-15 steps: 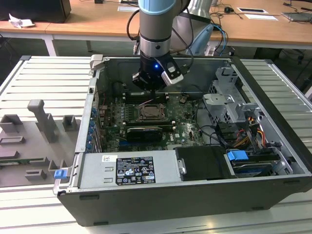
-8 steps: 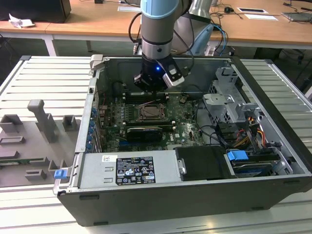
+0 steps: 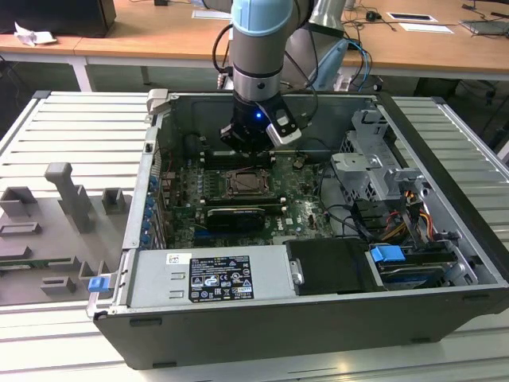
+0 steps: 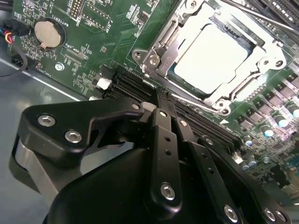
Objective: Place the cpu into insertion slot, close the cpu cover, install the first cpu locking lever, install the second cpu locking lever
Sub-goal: 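Install the first cpu locking lever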
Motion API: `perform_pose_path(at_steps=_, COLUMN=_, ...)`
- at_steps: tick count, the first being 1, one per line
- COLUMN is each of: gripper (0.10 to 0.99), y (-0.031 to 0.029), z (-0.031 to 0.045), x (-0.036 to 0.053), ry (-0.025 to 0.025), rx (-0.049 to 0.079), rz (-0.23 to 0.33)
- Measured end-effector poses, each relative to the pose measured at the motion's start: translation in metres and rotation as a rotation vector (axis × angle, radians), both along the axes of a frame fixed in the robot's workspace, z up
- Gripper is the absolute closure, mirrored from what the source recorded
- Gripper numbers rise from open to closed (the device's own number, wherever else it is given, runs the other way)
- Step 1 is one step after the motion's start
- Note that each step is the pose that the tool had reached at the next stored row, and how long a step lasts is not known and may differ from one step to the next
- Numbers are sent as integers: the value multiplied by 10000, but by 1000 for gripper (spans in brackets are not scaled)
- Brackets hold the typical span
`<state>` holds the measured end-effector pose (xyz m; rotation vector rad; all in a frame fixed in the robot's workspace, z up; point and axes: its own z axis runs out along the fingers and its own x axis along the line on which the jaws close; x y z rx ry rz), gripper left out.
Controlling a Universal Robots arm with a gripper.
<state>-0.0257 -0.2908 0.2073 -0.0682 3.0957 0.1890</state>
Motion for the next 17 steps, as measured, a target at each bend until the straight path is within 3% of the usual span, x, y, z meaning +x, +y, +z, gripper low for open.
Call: perform_pose_path(at_steps=17, gripper=980, y=-29, z=-33, x=10, ry=0, rx=-14, rz=-16)
